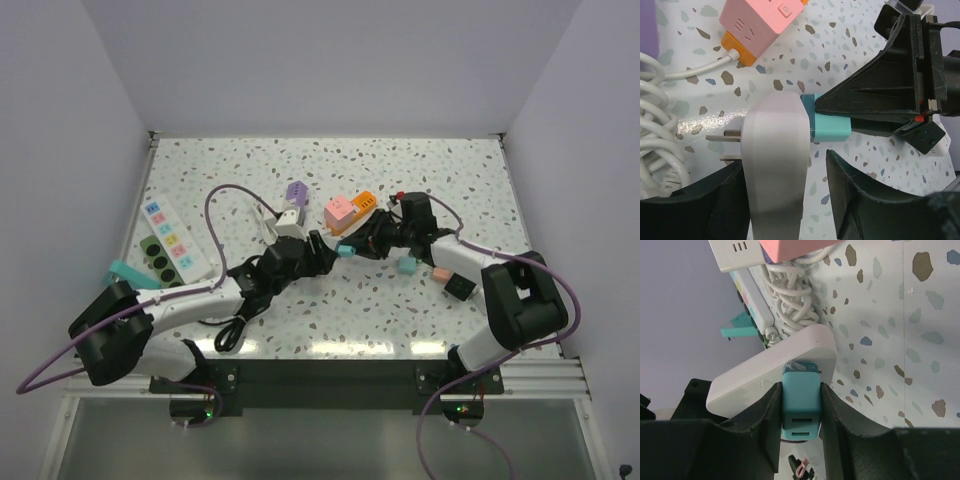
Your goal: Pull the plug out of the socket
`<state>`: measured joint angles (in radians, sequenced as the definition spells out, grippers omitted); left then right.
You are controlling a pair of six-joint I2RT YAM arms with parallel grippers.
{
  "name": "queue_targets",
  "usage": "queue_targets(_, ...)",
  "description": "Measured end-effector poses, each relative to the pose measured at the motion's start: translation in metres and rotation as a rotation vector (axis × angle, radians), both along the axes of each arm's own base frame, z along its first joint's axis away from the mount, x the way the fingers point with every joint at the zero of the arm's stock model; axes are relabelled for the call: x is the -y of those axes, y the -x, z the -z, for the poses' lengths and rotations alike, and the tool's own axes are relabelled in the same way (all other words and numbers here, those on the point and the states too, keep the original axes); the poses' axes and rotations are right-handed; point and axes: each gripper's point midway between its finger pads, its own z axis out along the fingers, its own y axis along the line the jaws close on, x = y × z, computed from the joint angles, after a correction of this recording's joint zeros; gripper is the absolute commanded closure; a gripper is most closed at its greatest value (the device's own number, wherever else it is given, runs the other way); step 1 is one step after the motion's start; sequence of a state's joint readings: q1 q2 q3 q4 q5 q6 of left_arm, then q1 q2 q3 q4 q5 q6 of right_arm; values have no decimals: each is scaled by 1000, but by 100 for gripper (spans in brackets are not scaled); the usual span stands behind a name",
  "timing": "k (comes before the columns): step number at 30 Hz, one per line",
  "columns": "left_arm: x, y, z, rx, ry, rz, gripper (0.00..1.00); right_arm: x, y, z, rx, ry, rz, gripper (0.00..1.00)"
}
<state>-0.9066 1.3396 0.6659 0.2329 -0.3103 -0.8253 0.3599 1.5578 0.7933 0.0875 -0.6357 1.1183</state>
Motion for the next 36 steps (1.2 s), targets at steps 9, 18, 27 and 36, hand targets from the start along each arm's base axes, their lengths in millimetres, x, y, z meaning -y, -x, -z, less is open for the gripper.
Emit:
queue_targets(9, 0, -5, 7, -8, -29, -18, 100, 3, -1, 1, -6, -17, 24, 100)
queue_targets(18, 8, -2, -7, -39, -34, -37, 100, 25, 10, -16, 28, 35, 33, 100)
queue_targets(27, 38, 15, -31, -62, 71, 44, 100, 76, 37, -47, 64, 50, 1, 100)
queue_targets(36, -39, -16, 4, -68, -199, -206, 100, 99, 37, -57, 77, 24, 57, 100)
